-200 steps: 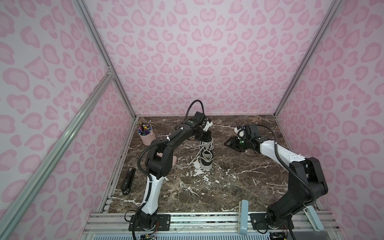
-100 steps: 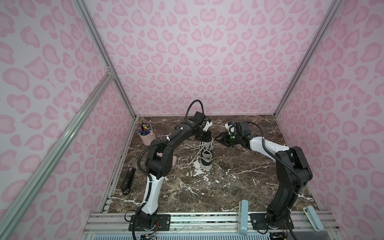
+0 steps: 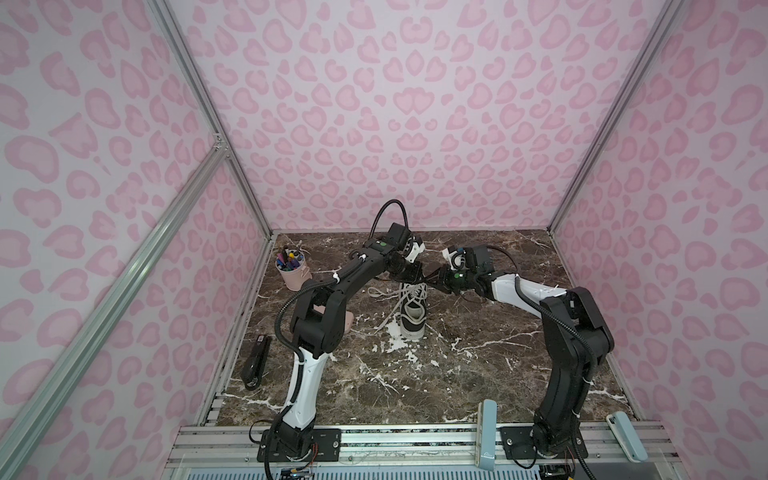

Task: Tie the shoes

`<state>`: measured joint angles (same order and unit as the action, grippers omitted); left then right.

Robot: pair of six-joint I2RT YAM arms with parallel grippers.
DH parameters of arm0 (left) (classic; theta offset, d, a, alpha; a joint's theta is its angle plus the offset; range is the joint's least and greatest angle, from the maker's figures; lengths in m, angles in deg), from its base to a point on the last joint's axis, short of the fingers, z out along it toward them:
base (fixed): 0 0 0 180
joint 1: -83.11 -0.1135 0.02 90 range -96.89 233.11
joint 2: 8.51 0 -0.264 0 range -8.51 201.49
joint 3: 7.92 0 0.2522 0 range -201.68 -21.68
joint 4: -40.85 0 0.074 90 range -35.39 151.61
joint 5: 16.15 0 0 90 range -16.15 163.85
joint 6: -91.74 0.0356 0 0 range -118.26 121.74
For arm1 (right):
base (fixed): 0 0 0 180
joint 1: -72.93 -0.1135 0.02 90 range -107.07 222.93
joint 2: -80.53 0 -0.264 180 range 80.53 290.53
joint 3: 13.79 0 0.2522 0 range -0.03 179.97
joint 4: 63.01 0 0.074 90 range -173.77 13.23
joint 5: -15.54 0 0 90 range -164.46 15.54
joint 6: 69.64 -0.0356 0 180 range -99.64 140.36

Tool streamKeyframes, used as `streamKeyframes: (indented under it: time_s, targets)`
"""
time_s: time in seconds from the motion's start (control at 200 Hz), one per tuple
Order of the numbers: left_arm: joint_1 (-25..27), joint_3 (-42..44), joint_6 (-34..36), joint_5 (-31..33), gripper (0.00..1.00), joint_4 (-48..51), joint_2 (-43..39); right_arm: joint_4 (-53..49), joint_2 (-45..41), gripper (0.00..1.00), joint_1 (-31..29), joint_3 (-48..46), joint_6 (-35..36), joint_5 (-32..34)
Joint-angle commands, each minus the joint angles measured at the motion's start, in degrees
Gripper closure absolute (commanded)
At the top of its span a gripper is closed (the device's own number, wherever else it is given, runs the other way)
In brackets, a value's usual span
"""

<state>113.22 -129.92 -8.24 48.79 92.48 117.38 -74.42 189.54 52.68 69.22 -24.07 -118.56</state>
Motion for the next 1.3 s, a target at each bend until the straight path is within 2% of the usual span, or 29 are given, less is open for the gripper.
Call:
streamKeyframes:
  time_s: [0.0, 0.375, 0.53, 0.66, 0.73, 0.745, 0.87, 1.295]
  targets:
    - [0.0, 0.1, 0.8, -0.8, 0.79, 0.6, -0.1, 1.9, 1.0, 0.82, 0.0, 0.3, -0.4, -1.3]
    - [-0.1, 0.6, 1.2, -0.6, 0.77, 0.8, -0.7, 3.6, 1.1, 0.92, -0.1, -0.6, -0.4, -1.2]
    - [-0.5, 1.3, 1.3, -0.3, 0.71, 0.8, -1.5, 3.0, 1.3, 0.96, 0.1, -0.5, 0.0, -0.7]
    - [-1.1, 2.0, 1.3, -0.1, 0.65, 0.4, -2.5, 2.4, 1.4, 0.97, 0.4, -0.5, 0.3, -0.3]
    - [-1.5, 2.4, 1.4, 0.0, 0.65, 0.2, -3.1, 2.3, 1.6, 0.98, 0.5, -0.5, 0.4, -0.2]
    - [-1.6, 2.4, 1.3, 0.0, 0.61, 0.1, -3.2, 2.3, 1.7, 0.98, 0.5, -0.5, 0.4, -0.2]
    - [-2.0, 2.9, 1.6, 0.3, 0.56, 0.4, -3.9, 2.3, 2.6, 0.97, 0.5, -0.2, -0.1, 0.2]
    - [-4.3, 6.7, 1.4, 0.6, 0.54, -0.8, -6.0, 1.6, 5.9, 0.97, 1.4, 1.6, -1.4, -0.3]
